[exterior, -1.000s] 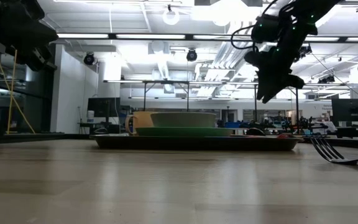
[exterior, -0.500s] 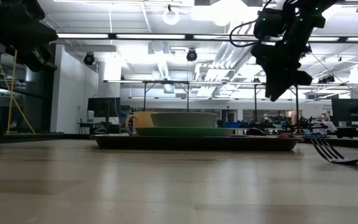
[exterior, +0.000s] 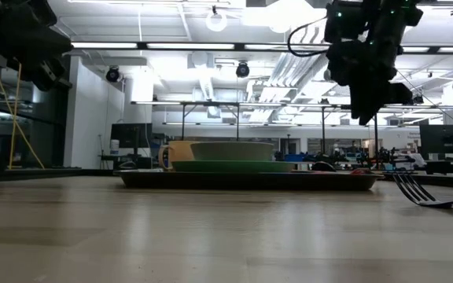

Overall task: Set up tray
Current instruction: Put the blue fork on top of the red table napkin to the right of the green plate

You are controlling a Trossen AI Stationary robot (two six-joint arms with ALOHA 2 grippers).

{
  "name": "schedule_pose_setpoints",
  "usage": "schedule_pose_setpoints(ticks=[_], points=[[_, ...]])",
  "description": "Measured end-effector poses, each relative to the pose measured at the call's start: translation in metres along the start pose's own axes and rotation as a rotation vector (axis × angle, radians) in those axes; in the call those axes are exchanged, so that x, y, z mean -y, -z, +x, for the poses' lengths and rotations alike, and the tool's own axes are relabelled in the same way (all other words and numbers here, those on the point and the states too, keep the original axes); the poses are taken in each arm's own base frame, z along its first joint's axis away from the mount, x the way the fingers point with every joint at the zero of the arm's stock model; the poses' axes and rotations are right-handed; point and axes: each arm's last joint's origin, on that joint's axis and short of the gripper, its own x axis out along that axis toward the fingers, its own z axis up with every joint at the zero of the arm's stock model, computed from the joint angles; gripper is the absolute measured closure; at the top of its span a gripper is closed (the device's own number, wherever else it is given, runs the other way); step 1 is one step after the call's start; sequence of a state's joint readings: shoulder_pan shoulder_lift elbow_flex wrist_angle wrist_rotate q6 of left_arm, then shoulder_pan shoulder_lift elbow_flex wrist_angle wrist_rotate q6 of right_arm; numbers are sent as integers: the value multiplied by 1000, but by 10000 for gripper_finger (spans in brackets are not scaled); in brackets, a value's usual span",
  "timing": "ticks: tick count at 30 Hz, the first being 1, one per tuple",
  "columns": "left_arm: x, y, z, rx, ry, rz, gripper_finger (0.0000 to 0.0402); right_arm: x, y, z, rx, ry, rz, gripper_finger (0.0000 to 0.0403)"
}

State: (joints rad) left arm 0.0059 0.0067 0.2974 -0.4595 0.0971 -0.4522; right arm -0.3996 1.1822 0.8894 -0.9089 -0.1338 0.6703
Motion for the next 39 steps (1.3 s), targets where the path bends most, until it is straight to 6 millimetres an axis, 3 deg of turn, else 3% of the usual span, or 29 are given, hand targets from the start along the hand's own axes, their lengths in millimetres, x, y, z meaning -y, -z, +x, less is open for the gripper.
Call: schedule_pose_setpoints(ticks=[20,39], points=[[-1,1,0,-13,-7,-1,346,-32,55,-5,-177,-4,77,320],[-1,1,0,-13,-7,0,346,-62,103,-7,-132,-12,156,320]])
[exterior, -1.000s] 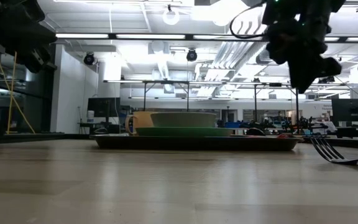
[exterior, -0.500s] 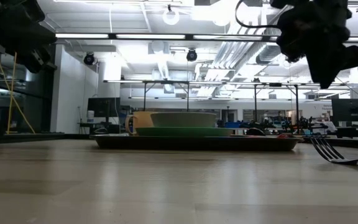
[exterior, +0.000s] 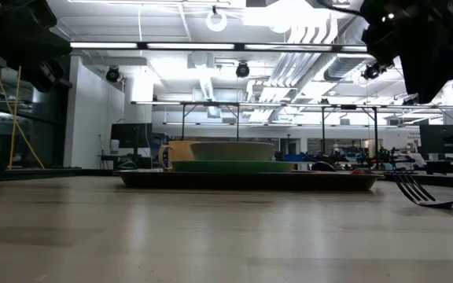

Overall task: Set up tray
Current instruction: Put the blue fork on top of the red table napkin to the right of the green plate

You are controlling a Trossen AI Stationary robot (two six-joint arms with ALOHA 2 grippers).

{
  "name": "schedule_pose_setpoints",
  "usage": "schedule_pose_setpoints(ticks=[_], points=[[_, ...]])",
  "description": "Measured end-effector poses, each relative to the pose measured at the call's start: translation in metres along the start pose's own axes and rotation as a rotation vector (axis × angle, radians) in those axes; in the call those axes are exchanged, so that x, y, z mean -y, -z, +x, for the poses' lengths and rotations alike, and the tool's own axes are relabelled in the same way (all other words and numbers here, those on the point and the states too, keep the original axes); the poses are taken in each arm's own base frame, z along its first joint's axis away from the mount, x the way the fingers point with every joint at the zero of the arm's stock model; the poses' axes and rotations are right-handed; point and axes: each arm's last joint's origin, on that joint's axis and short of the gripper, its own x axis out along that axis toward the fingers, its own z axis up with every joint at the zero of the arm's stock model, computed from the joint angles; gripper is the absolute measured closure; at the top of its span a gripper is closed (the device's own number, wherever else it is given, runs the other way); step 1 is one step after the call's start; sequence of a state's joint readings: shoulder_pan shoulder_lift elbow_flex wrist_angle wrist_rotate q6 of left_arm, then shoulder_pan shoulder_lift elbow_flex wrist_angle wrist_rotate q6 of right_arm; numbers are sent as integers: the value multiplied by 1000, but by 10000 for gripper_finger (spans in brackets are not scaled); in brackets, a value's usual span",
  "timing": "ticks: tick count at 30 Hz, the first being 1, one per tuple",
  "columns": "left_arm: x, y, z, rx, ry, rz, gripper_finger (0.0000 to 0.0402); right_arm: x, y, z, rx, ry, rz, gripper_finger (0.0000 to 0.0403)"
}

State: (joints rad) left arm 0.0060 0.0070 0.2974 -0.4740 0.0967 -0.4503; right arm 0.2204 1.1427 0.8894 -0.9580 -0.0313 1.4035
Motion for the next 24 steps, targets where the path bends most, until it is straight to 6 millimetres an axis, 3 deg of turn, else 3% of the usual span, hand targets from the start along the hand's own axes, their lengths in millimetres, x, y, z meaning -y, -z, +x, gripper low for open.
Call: schedule_pose_setpoints(ticks=[13,24], points=[[0,0,0,0,-1,43,346,-11,24,4,6,-56,13,320],[0,0,0,4,-1,145,346,-22,39,23,-4,-31,0,320]])
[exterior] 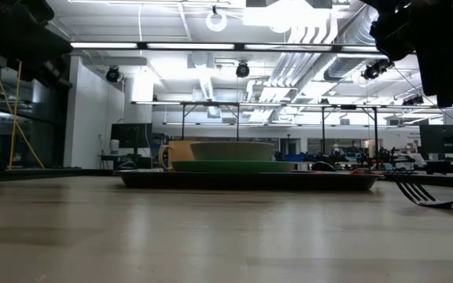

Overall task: Set up tray
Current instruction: Put the blue fork on top of the red table napkin to the right of the green plate

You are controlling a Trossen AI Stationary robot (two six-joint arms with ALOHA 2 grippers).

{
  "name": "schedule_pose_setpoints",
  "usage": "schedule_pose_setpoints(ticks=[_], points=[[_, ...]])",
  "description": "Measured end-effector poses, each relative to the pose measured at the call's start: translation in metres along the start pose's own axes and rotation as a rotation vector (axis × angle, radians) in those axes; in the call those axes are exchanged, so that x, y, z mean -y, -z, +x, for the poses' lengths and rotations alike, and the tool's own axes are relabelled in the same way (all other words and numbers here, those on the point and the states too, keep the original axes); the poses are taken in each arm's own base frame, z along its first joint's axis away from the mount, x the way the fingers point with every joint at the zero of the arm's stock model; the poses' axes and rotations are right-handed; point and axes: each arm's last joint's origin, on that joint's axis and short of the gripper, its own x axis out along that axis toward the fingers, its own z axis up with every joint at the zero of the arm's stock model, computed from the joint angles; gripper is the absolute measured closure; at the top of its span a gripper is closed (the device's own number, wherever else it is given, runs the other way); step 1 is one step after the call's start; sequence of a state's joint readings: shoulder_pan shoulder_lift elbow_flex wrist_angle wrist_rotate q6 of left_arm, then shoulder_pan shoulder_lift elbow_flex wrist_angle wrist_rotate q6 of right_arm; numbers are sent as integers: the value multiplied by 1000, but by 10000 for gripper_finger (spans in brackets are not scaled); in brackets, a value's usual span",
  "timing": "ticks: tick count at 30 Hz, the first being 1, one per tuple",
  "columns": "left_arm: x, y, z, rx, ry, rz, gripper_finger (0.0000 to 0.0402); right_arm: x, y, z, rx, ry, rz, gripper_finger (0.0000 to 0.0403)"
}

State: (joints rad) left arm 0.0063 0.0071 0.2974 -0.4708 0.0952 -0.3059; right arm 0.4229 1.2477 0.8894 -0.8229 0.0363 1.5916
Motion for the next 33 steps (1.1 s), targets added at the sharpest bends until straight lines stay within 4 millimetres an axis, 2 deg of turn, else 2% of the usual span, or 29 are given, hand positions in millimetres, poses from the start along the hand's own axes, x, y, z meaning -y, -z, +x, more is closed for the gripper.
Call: schedule_pose_setpoints(ticks=[18,33], points=[[-3,0,0,19,-105,47,346,-13,15,24,-12,-2,60,320],[-4,2,0,1,-111,46,346,-24,25,57,-76,10,65,320]])
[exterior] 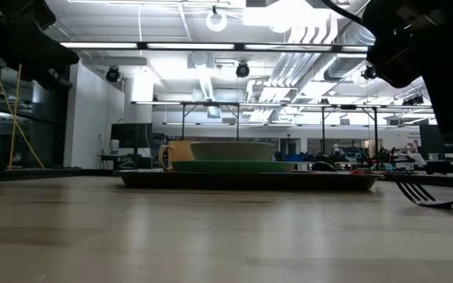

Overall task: Set up tray
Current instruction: Put the blue fork on top of the red table napkin to the right of the green plate

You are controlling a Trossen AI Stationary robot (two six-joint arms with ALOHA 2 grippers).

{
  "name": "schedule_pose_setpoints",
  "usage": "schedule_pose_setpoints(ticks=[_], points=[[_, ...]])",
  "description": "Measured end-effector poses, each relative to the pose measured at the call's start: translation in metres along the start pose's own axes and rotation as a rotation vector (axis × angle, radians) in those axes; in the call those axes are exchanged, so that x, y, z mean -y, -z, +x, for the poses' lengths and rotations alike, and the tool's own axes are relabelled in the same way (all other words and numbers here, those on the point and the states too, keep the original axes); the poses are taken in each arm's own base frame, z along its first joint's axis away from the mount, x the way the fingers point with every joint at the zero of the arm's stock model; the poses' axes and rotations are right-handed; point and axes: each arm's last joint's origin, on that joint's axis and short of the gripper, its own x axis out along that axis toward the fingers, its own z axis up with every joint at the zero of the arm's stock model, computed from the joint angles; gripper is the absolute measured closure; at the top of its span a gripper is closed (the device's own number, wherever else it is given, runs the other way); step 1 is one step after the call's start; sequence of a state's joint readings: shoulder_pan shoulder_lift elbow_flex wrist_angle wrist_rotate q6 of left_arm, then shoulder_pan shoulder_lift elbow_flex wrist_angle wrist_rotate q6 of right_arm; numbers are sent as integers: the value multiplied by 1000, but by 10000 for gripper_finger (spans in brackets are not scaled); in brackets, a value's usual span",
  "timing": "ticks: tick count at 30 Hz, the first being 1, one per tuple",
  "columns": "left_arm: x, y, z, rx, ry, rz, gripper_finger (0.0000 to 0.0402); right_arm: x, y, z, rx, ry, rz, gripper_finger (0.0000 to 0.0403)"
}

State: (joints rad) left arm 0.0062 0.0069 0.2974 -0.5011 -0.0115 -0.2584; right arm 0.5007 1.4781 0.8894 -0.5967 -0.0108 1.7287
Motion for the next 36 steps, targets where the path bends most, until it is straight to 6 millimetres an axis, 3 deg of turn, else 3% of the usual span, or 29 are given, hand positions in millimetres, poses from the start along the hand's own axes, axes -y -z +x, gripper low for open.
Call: schedule_pose_setpoints(ticks=[13,36], points=[[0,1,0,-12,16,-8,346,-2,5,26,-56,56,2,320],[0,3,0,-35,30,-34,346,-4,7,43,-2,49,7,320]])
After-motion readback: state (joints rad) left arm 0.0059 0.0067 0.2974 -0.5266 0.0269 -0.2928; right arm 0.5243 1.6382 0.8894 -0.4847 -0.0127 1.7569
